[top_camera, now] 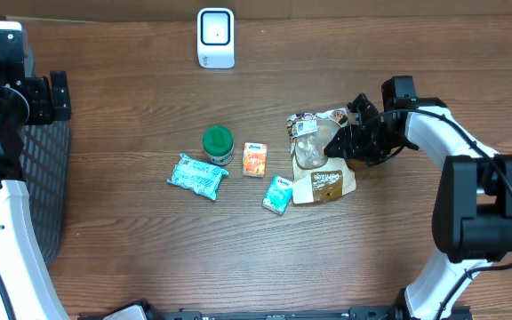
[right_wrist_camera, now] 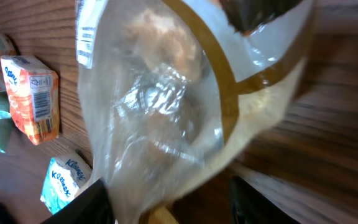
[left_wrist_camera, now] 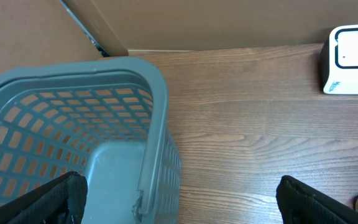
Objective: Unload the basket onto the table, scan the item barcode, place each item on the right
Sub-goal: 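Adjust the right gripper's grip on the snack bag and lift it, then hold the snack bag up in front of the scanner with the right gripper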
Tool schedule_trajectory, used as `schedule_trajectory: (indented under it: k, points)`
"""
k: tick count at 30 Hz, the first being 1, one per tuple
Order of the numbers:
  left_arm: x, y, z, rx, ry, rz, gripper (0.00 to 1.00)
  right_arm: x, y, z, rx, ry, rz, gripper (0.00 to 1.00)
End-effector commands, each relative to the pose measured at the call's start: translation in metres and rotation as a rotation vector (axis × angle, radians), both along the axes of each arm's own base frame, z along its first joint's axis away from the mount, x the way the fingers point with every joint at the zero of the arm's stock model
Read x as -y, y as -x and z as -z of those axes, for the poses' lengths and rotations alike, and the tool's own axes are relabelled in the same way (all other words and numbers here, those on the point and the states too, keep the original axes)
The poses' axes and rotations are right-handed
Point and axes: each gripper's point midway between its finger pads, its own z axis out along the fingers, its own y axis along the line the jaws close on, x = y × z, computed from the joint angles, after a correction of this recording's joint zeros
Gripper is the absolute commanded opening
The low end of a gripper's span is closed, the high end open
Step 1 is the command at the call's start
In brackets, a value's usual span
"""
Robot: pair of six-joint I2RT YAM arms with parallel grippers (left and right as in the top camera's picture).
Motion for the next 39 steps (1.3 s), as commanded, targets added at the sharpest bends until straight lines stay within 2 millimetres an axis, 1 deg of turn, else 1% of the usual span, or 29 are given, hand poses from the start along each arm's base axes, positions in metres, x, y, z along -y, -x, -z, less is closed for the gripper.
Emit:
schedule_trajectory:
  k: [1,3,4,6,7,8,9,11,14,16,19,22,23,24,26,29,31,34,37,39]
  points:
    - [-0.001,-0.002,-0.008,0.017,-0.017,0.014,1.00,-0.016,0.010,0.020,-0.070,-0.088,-0.035,0.51]
    - [-0.001,-0.002,-0.008,0.017,-0.017,0.014,1.00,-0.022,0.014,0.026,-0.100,-0.129,-0.041,0.45]
    - [-0.001,-0.002,-0.008,0.017,-0.017,0.014,0.99,-0.024,0.016,0.029,-0.113,-0.147,-0.040,0.40]
    - [-0.001,-0.002,-0.008,0.017,-0.017,0.014,1.00,-0.027,0.017,0.030,-0.124,-0.165,-0.039,0.26]
    - [0.000,-0.001,-0.008,0.017,-0.017,0.014,1.00,-0.027,0.017,0.031,-0.129,-0.165,-0.034,0.18]
    - [-0.001,-0.002,-0.008,0.017,-0.017,0.014,1.00,-0.027,0.017,0.031,-0.135,-0.165,-0.025,0.13]
    - [-0.001,-0.002,-0.008,0.017,-0.017,0.014,1.00,-0.026,0.016,0.030,-0.144,-0.166,-0.009,0.05]
    - [-0.001,-0.002,-0.008,0.017,-0.018,0.014,1.00,-0.023,0.013,0.026,-0.160,-0.167,0.023,0.04]
    - [-0.001,-0.001,-0.008,0.017,-0.017,0.014,1.00,-0.024,0.009,0.008,-0.165,-0.178,0.021,0.04]
    - [-0.001,-0.001,-0.008,0.017,-0.017,0.014,1.00,-0.026,0.005,-0.014,-0.135,-0.178,-0.008,0.04]
    - [-0.001,-0.001,-0.008,0.017,-0.017,0.014,0.99,-0.033,-0.002,-0.058,-0.047,-0.176,-0.061,0.04]
    - [-0.001,-0.001,-0.008,0.017,-0.017,0.014,1.00,-0.043,-0.007,-0.113,0.094,-0.177,-0.114,0.04]
    - [-0.001,-0.001,-0.008,0.017,-0.017,0.014,1.00,-0.047,-0.007,-0.129,0.136,-0.178,-0.126,0.04]
    - [-0.001,-0.002,-0.008,0.017,-0.018,0.014,0.99,-0.051,-0.006,-0.149,0.191,-0.180,-0.143,0.04]
    - [-0.001,-0.002,-0.008,0.017,-0.018,0.014,1.00,-0.058,0.000,-0.182,0.283,-0.184,-0.169,0.04]
    - [-0.001,-0.001,-0.008,0.017,-0.017,0.014,0.99,-0.067,0.018,-0.226,0.403,-0.193,-0.208,0.04]
    - [-0.001,-0.002,-0.008,0.017,-0.018,0.014,0.99,-0.072,0.033,-0.248,0.457,-0.199,-0.232,0.04]
    - [-0.001,-0.001,-0.008,0.017,-0.017,0.014,0.99,-0.080,0.055,-0.272,0.520,-0.210,-0.268,0.04]
    - [-0.001,-0.001,-0.008,0.017,-0.017,0.014,0.99,-0.086,0.073,-0.289,0.560,-0.221,-0.298,0.04]
    - [-0.001,-0.002,-0.008,0.017,-0.017,0.014,1.00,-0.087,0.074,-0.290,0.545,-0.202,-0.259,0.04]
